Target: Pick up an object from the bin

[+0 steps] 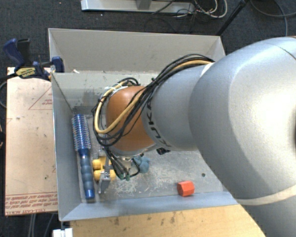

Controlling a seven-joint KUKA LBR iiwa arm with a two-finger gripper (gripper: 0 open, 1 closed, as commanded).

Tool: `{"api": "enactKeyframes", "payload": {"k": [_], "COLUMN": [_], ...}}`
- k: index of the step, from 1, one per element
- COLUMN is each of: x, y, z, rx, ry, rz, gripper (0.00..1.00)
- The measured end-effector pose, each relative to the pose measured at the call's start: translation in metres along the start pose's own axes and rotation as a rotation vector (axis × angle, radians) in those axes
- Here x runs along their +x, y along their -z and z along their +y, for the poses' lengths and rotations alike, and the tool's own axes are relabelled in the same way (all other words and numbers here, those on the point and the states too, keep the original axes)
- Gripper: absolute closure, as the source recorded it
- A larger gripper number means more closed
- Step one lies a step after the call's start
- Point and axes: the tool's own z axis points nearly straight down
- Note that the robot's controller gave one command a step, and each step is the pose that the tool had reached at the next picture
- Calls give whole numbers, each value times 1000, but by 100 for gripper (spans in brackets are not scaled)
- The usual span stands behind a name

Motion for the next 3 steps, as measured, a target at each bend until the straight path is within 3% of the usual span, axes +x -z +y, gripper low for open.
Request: {"api": "enactKeyframes", "payload": {"k": [1, 2, 3], "x": [-2, -3, -5], "y": [2, 6, 75], "z": [1, 1, 3], "rx": [-3, 1, -2], "ry": [0, -1, -1], "rz": [-6, 1, -3], "gripper": [100, 100, 100]}}
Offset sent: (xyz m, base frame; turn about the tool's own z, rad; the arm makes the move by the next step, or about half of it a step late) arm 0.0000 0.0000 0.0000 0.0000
